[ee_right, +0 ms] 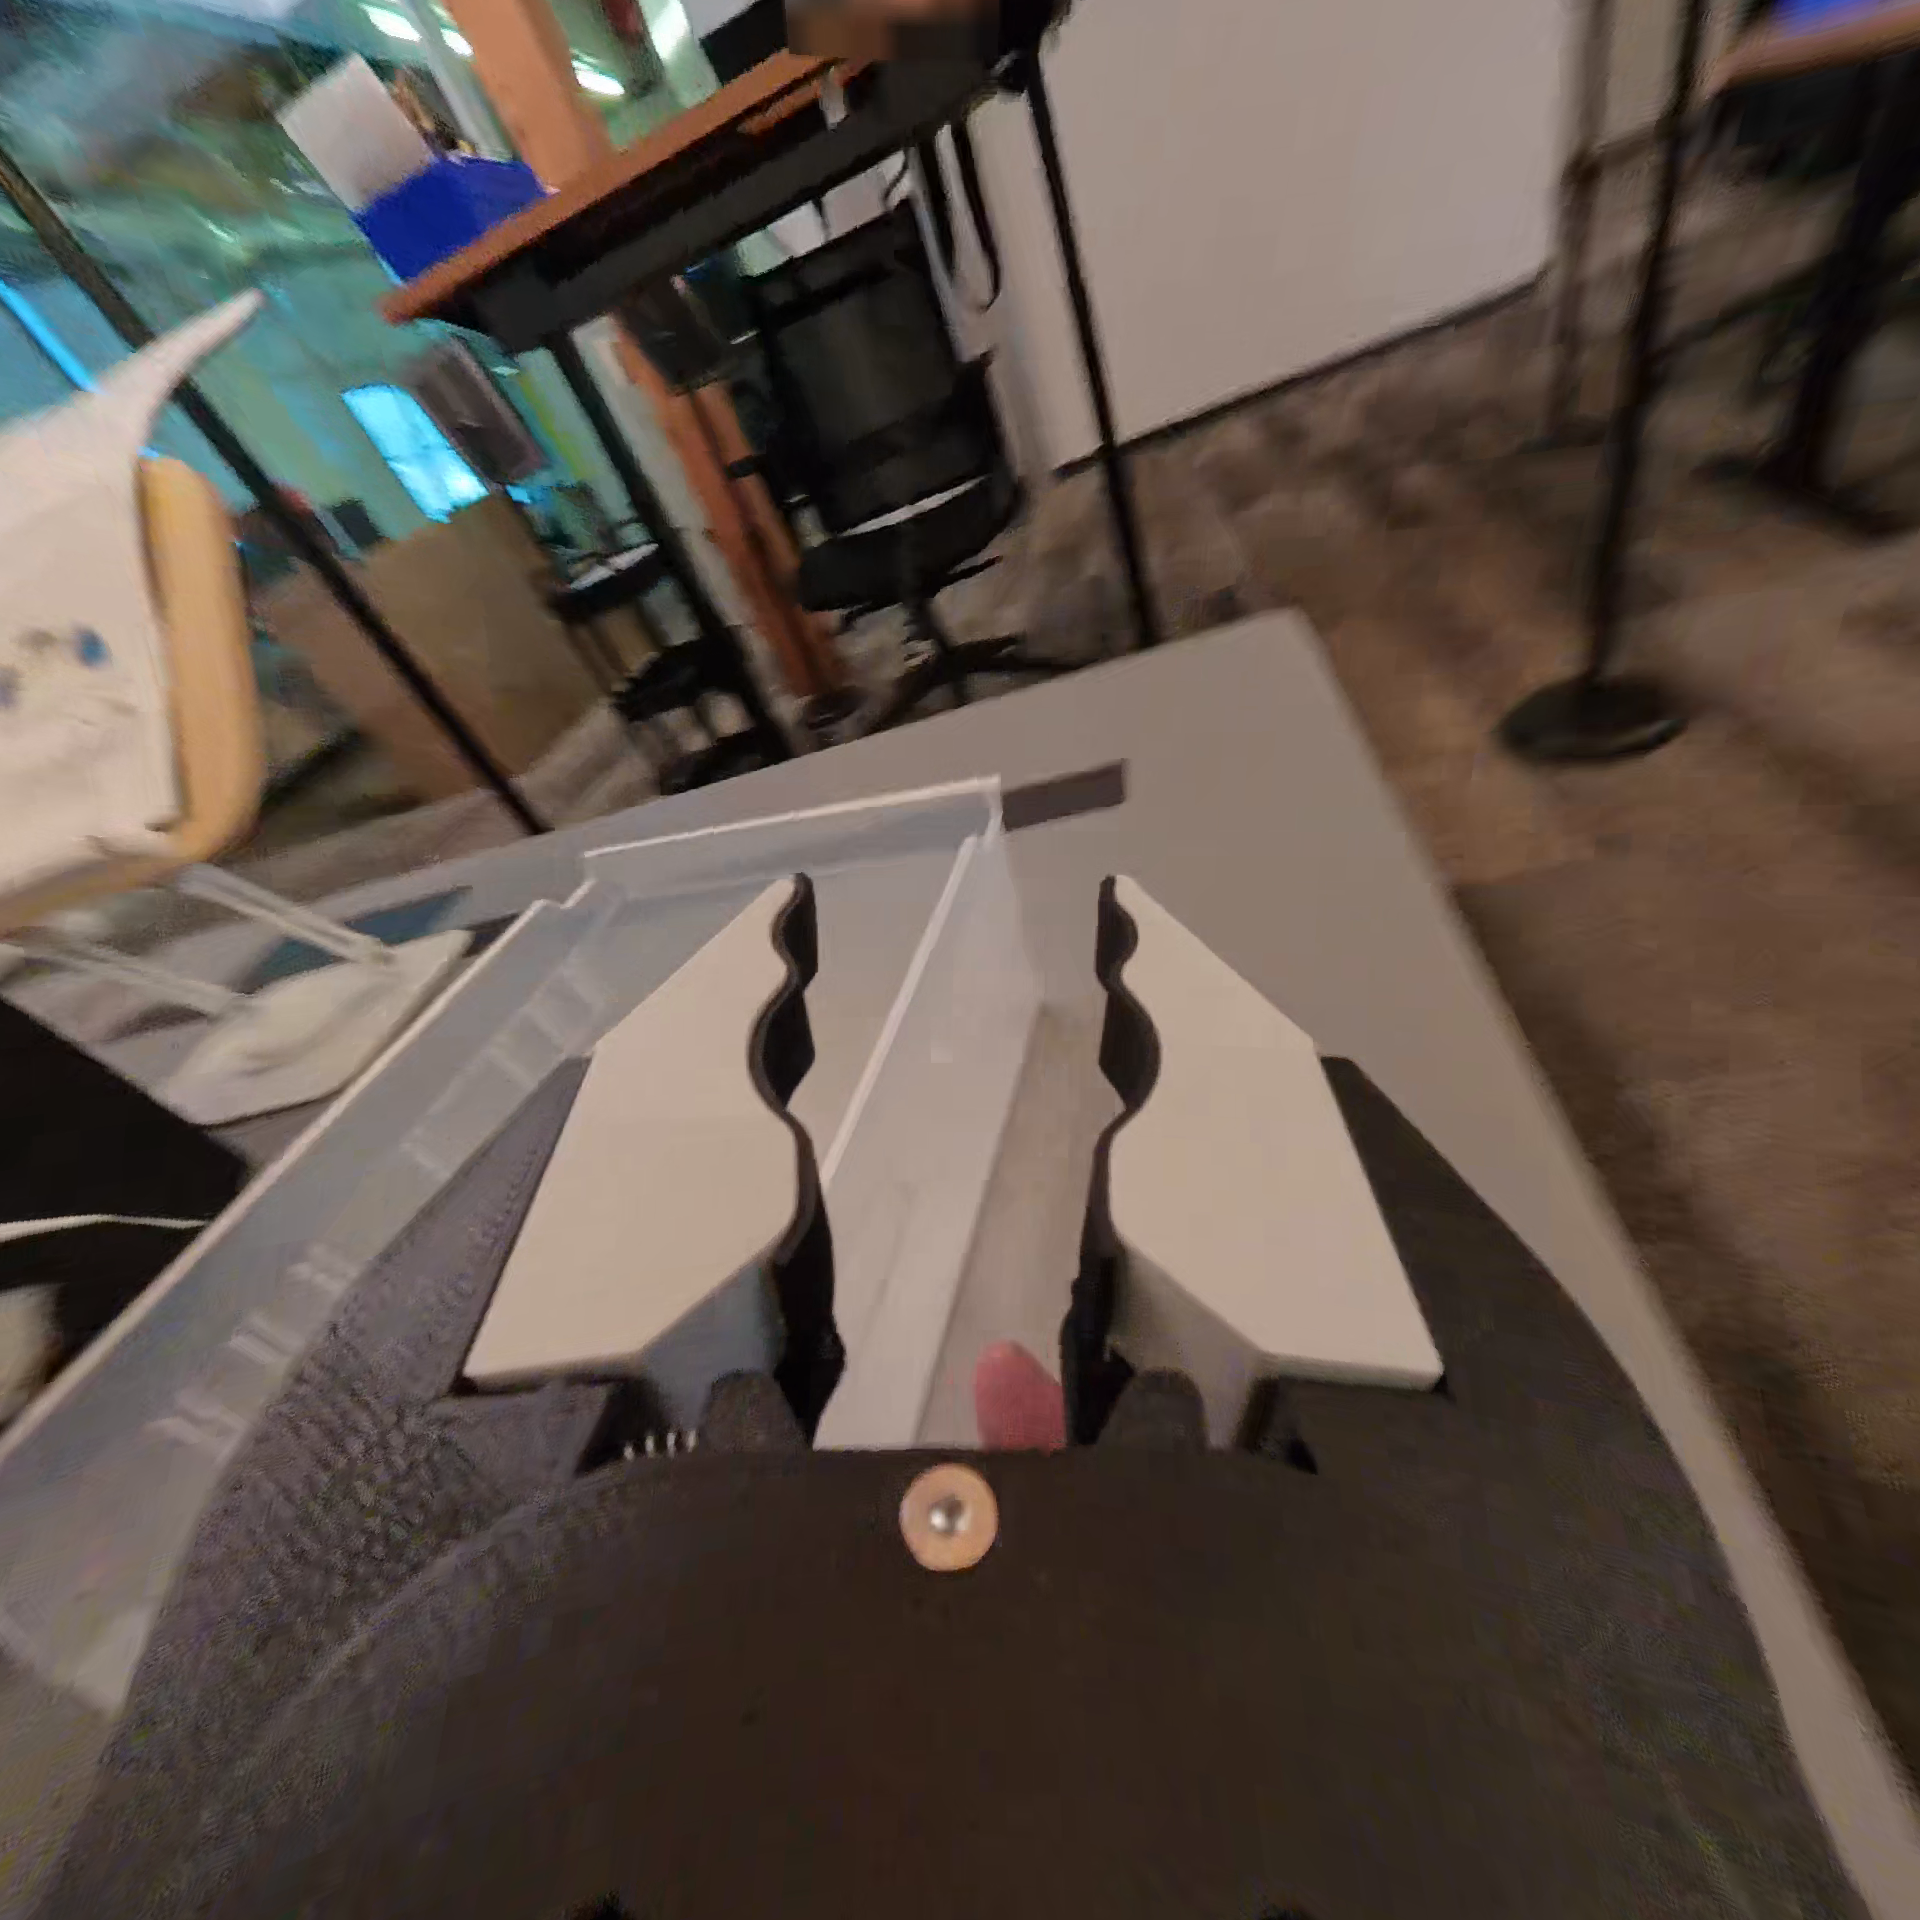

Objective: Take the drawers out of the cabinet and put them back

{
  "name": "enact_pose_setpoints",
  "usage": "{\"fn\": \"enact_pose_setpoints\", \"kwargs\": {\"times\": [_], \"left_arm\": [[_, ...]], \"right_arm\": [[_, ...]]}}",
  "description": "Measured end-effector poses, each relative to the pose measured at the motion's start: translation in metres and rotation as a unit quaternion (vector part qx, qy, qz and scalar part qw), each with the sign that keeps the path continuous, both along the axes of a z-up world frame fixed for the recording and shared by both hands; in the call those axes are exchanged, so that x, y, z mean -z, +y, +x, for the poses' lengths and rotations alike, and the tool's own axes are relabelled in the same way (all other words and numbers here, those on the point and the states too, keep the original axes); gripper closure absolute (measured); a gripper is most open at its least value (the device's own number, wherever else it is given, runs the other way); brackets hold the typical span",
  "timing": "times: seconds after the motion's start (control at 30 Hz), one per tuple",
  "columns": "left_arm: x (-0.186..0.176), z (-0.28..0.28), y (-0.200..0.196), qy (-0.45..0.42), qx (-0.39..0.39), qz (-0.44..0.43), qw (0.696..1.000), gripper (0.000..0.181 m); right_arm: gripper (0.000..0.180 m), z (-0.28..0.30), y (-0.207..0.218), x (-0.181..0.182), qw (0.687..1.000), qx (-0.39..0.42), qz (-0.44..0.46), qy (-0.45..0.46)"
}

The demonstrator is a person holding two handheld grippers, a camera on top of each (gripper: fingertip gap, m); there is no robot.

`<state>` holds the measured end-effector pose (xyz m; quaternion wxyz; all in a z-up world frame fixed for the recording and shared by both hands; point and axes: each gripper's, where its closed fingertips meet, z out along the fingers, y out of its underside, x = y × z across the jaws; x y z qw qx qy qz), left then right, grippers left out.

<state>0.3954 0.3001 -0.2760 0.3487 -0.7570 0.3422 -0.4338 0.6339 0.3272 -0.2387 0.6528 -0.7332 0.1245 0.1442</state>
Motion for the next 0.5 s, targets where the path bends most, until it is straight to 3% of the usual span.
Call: {"fn": "enact_pose_setpoints", "kwargs": {"times": [0.1,0.23,0.37,0.43,0.5], "left_arm": [[-0.031,-0.023,-0.036,0.001,0.040,0.073,0.997,0.078],[-0.096,-0.087,-0.074,-0.026,0.044,0.179,0.982,0.080],[-0.148,-0.188,-0.071,0.053,-0.042,0.357,0.932,0.086],[-0.161,-0.244,-0.062,0.079,-0.088,0.386,0.915,0.084],[-0.167,-0.302,-0.042,0.106,-0.149,0.388,0.903,0.080]], "right_arm": [[0.128,-0.030,-0.020,-0.053,0.991,0.023,0.037,-0.126],[0.132,-0.144,-0.034,-0.116,0.976,-0.084,0.097,-0.178],[0.108,-0.278,-0.028,-0.130,0.950,-0.212,0.101,-0.206],[0.106,-0.338,-0.023,-0.124,0.933,-0.277,0.102,-0.204],[0.105,-0.384,-0.018,-0.121,0.924,-0.335,0.115,-0.145]]}}
